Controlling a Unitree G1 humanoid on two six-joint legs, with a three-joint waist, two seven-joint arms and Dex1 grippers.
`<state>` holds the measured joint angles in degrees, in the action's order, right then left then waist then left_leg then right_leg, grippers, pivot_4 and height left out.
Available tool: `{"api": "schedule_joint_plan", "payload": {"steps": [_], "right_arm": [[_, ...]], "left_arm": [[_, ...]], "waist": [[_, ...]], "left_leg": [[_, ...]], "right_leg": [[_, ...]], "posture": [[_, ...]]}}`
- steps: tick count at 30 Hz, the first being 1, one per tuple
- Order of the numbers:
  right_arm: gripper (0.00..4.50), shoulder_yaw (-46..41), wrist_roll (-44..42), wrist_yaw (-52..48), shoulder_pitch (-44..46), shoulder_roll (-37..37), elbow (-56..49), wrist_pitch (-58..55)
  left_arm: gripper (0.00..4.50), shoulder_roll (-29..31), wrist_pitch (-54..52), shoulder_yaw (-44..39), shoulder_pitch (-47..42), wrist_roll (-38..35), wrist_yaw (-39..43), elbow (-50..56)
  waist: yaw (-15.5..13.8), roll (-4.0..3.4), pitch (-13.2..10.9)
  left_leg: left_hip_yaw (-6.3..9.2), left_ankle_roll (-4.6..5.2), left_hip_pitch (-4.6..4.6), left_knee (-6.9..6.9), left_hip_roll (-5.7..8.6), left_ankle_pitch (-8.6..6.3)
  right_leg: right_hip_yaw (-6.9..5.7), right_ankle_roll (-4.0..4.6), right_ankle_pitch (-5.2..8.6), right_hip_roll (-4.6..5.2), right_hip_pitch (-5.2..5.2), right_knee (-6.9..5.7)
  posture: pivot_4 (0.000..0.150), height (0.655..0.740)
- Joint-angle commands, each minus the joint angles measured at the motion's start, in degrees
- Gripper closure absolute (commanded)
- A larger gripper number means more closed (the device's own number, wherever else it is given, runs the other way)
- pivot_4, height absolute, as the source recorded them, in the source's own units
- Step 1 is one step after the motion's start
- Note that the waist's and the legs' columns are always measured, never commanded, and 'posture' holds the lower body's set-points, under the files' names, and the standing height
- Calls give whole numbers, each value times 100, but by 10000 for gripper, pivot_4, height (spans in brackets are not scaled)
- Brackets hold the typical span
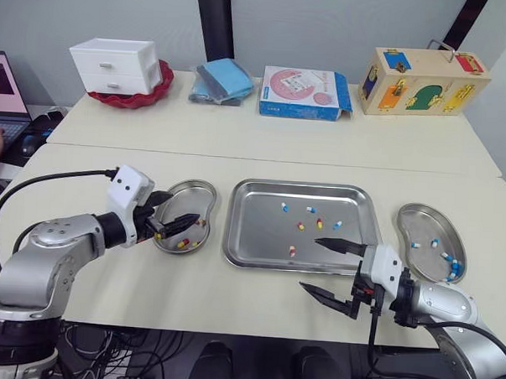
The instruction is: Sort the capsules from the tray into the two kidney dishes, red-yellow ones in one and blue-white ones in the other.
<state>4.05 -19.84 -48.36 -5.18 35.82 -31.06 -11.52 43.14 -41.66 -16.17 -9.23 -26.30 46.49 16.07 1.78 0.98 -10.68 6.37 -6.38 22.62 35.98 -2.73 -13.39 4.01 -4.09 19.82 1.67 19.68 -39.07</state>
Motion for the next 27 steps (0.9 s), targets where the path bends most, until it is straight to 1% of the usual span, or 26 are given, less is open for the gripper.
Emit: {"api": "schedule_joint_plan", "payload": {"steps": [1, 4, 8, 13, 15, 18, 21, 27], "right_arm": [[0, -583, -280, 137, -109, 104, -284, -101], [0, -1261, -512, 6, -557, 396, -415, -253], [0, -2284, -726, -231, -1191, 737, -317, -293], [0, -3511, -774, -1030, -2121, 1142, 221, -157], [0, -3922, -763, -1311, -2333, 1278, 588, -93], [0, -4271, -640, -1621, -2398, 1464, 1215, 83], [0, -4400, -502, -1786, -2343, 1635, 1755, 192], [0, -4448, -395, -1912, -2349, 1735, 2166, 170]], "left_arm": [[418, 317, 460, -502, 398, 91, 171, -48], [418, 480, 772, -914, 894, 227, 223, -379], [418, 555, 1413, -1328, 1577, 339, 501, -885], [418, 561, 2164, -1566, 2266, 589, 702, -1525], [418, 536, 2304, -1646, 2436, 563, 773, -1691], [418, 504, 2368, -1663, 2574, 460, 886, -1744], [418, 467, 2370, -1588, 2694, 395, 1008, -1640], [418, 419, 2457, -1546, 2799, 367, 1036, -1480]], "waist": [[10, -1, 0], [1, -3, -2], [-2, -3, -1], [-12, 0, 0], [-10, 1, 0], [-6, 3, 0], [5, 4, 1], [5, 3, 1]], "left_leg": [[-2, 0, -1, -1, -1, 0], [-2, 0, 0, -3, 0, 0], [-6, 1, 2, -4, 0, -1], [-10, 1, -3, -5, 0, -1], [-11, 2, -3, -6, 0, -2], [-14, 2, -6, -5, -1, -2], [-17, 2, -12, -6, -1, -2], [-18, 2, -13, -8, -1, -2]], "right_leg": [[2, 0, 0, 0, 1, 0], [3, 1, 0, 1, 2, 1], [3, 1, 0, 1, 2, 5], [5, 1, 1, 2, -3, 7], [5, 2, 1, 2, -2, 10], [8, 1, 1, 2, -3, 8], [10, 1, 2, 2, -6, 8], [11, 1, 2, 2, -7, 8]], "posture": [[1500, 7400], [1500, 7400], [1500, 7400], [1500, 7400], [1500, 7400], [1500, 7400], [1500, 7400], [1500, 7400]]}}
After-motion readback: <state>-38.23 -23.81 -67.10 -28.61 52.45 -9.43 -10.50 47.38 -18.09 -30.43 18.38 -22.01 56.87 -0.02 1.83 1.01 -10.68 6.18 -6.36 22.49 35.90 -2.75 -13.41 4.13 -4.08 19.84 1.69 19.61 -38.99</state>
